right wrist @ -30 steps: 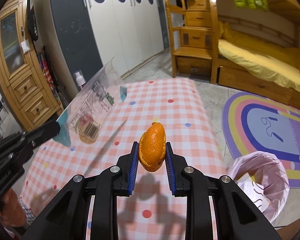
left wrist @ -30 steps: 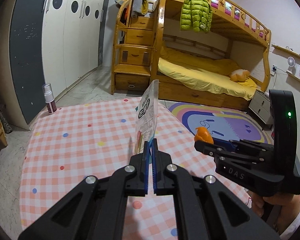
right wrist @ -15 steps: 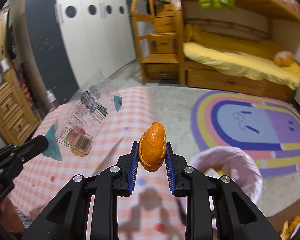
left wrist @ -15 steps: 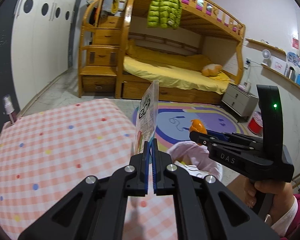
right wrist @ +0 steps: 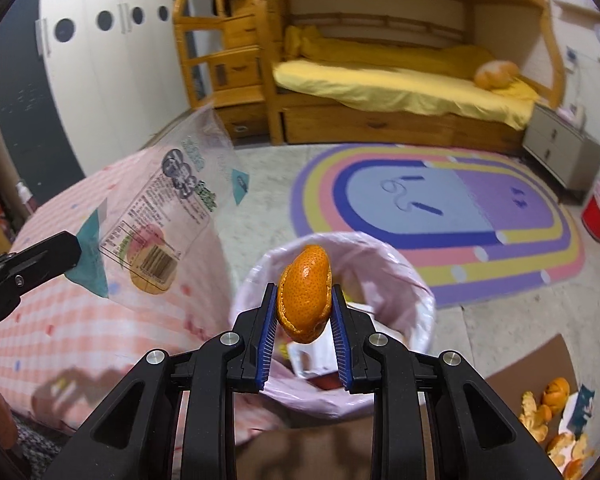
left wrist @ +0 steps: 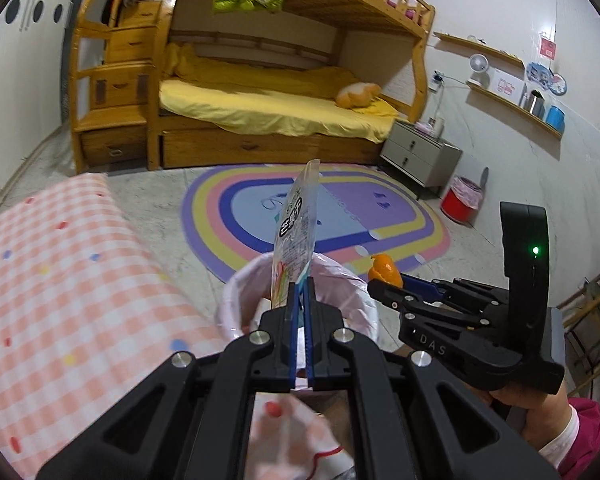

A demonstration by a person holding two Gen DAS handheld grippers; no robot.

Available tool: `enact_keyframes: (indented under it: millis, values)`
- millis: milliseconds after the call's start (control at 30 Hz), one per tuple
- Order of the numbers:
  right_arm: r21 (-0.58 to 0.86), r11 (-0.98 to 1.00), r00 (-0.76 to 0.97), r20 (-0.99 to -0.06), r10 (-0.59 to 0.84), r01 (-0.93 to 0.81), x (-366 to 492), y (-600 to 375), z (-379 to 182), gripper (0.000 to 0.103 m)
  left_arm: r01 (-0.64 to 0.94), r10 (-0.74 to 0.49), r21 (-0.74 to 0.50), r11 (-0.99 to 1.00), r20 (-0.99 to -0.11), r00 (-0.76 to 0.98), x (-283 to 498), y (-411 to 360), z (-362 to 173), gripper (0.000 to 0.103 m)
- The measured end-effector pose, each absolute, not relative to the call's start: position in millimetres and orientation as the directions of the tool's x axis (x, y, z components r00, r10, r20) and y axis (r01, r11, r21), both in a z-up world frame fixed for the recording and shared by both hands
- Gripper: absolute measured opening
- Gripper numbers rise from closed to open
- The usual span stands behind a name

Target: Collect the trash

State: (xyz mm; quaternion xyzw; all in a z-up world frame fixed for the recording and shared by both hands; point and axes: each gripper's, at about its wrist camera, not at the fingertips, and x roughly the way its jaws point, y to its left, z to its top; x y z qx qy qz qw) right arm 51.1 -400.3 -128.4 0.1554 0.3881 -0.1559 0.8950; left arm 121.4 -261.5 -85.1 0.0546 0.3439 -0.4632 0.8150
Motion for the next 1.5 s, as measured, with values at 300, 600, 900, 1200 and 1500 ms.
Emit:
enact_keyframes:
  millis: [300,600,900,1200,1500]
  values:
    - [0.171,0.884,0.617,-0.772,-0.154,0.435,57,-432,-160,0.030,0.788,-0.696,-0.256,0.560,-0.661,0.280,139,-308,-118,0.001]
    - [0.187,0.880,0.621,-0.771,-0.144,0.436,62,-435,-167,0.057,0.748,-0.664,-0.224,0.624,-0.657,0.357,145,-295,-112,0.037]
    - [0.194,0.900,0.667,-0.733,-0.131,0.390,51,-407,-124,0.061,0.661,-0.604,-0.186,0.727,-0.630,0.487,148,-239,-83,0.042]
    - [0.209,0.943,0.728,-0.684,-0.049,0.260,34,-342,-70,0.089,0.531,-0.461,-0.085,0.843,-0.625,0.630,120,-158,-60,0.077]
    - [0.178,0.978,0.734,-0.678,0.040,0.112,20,-275,-39,0.093,0.341,-0.290,-0.067,0.938,-0.694,0.659,86,-77,-43,0.096]
